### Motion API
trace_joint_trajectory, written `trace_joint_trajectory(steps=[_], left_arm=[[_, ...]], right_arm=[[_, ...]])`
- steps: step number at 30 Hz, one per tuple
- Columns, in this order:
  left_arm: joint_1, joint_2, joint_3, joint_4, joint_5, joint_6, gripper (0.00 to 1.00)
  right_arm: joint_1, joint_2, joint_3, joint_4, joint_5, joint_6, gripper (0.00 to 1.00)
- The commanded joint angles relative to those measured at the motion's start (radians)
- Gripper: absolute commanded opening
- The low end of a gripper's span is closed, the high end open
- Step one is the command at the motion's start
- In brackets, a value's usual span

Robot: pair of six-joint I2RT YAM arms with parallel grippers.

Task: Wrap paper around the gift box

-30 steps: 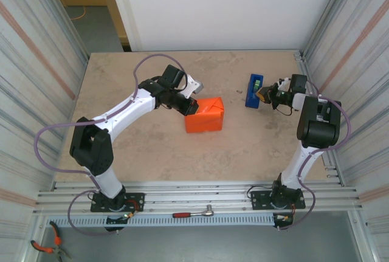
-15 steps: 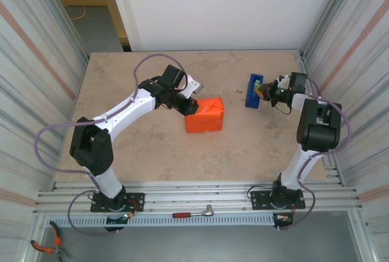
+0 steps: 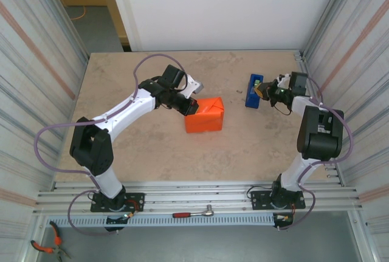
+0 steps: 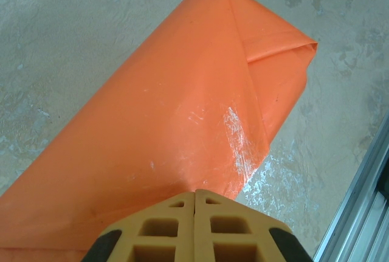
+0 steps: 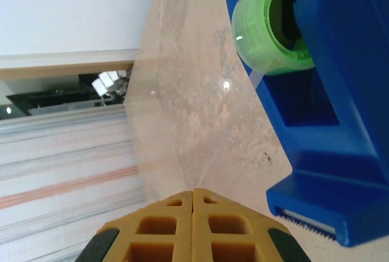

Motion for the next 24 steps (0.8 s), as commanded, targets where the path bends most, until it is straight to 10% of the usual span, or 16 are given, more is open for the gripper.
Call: trace_joint_trajectory(steps=[1, 24], left_arm=[[-0.016, 0.050, -0.046, -0.067, -0.064, 0.021, 0.00], [-0.025, 0.053, -0.046, -0.068, -0.070, 0.022, 0.00]], right_arm=[[0.012, -0.070, -0.039, -0.020, -0.015, 0.014, 0.00], [0.013, -0.128, -0.228, -0.029, 0.049, -0.009, 0.00]])
